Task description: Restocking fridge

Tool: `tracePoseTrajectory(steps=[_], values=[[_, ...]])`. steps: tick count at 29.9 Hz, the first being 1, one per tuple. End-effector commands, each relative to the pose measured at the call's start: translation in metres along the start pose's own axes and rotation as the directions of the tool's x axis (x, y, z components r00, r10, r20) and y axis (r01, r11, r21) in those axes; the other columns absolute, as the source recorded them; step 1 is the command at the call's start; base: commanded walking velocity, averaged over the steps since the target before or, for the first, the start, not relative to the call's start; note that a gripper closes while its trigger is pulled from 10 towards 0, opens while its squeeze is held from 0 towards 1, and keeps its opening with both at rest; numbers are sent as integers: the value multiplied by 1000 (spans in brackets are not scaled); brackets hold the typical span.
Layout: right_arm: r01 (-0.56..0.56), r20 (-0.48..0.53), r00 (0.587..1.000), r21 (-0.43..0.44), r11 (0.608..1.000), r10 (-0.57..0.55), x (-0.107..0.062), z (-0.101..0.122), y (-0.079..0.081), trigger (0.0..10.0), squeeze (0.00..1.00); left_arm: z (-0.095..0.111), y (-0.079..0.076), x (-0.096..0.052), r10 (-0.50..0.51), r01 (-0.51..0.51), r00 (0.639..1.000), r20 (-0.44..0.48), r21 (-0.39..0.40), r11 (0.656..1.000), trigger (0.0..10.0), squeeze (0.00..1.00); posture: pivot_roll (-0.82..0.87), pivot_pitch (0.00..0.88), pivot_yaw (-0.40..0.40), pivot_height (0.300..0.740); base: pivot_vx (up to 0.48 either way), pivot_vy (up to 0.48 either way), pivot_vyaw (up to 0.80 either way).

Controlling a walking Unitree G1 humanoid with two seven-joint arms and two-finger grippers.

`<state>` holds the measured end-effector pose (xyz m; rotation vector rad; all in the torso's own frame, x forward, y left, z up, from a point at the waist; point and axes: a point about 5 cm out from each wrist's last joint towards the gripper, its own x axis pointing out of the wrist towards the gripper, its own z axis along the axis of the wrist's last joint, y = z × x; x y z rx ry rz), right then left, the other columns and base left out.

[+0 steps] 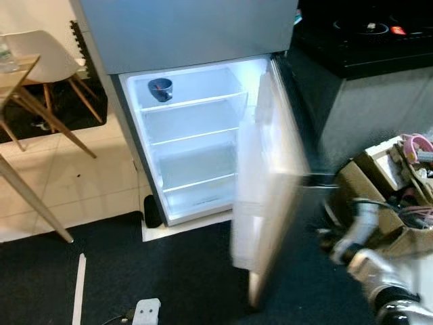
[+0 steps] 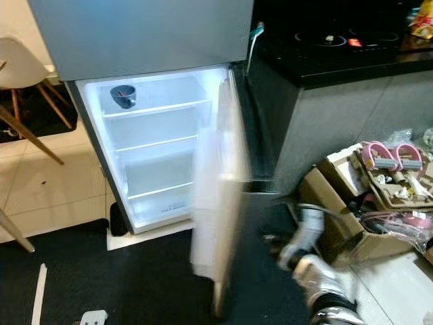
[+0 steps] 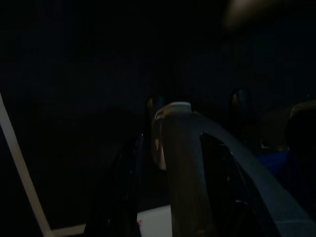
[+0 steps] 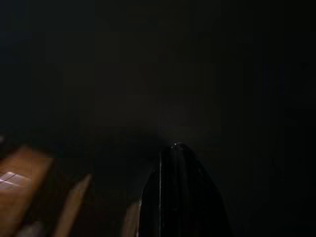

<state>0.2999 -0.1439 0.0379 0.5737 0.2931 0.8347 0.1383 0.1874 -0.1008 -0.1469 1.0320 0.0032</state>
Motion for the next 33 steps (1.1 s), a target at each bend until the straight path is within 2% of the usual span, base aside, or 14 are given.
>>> tracePoseTrajectory(steps=[1,5,8,10,11,12,15,17,20,22,24,26,28,33], values=[[-146,7,989,19,989,145,13,-1,16,10000,0,-7,4,-2,11,-11,1000,-28,4,1000,10000,0,-15,79,17,740,0,0,0],[-201,68,978,48,979,197,28,1,28,10000,0,-6,4,-2,11,-11,1000,-26,3,1000,10000,0,-7,79,17,740,0,0,0],[124,-33,992,-15,992,-125,12,-15,1,10000,0,-6,3,-2,9,-8,1000,-27,8,1000,10000,0,-12,76,14,740,0,0,0],[344,-103,931,-62,937,-349,-13,-29,-18,10000,0,-6,3,-1,8,-8,1000,-26,7,1000,10000,0,-12,76,11,740,0,0,0],[344,-103,931,-62,937,-349,-13,-29,-18,10000,0,-6,3,-1,8,-8,1000,-26,7,1000,10000,0,-12,76,11,740,0,0,0],[462,-158,868,-86,883,-470,-35,-43,-28,10000,0,-6,2,-1,9,-8,1000,-24,5,1000,10000,0,-10,77,9,740,0,0,0],[490,-180,847,-101,866,-500,-42,-47,-30,10000,0,-6,2,-1,8,-8,1000,-24,4,1000,10000,0,-10,77,9,740,0,0,0],[581,-243,778,-71,811,-579,-68,-68,-34,10000,0,-6,1,-1,9,-9,1000,-22,0,1000,10000,0,-10,77,7,740,0,0,0],[612,-251,756,-55,789,-605,-75,-74,-36,10000,0,-6,1,-1,9,-9,1000,-21,-1,1000,10000,0,-10,77,7,740,0,0,0],[692,-270,682,-62,719,-679,-93,-83,-39,10000,0,-5,1,-1,10,-10,1000,-18,-4,1000,10000,0,-10,77,7,740,0,0,659],[780,-321,547,-140,610,-773,-119,-96,-43,10000,0,-3,2,-1,12,-12,1000,-13,-5,1000,10000,0,-11,73,13,740,0,0,656],[819,-351,463,-183,544,-814,-135,-105,-43,10000,0,-1,2,-1,14,-14,1000,-9,-4,1000,10000,0,-9,73,14,740,0,0,653],[833,-373,421,-203,515,-827,-144,-111,-42,10000,0,0,3,0,16,-16,1000,-5,-4,1000,10000,0,-10,73,14,740,0,0,653],[844,-426,366,-222,488,-827,-161,-128,-36,10000,0,3,5,0,21,-21,1000,4,-7,1000,10000,0,-8,72,12,740,0,0,655]])
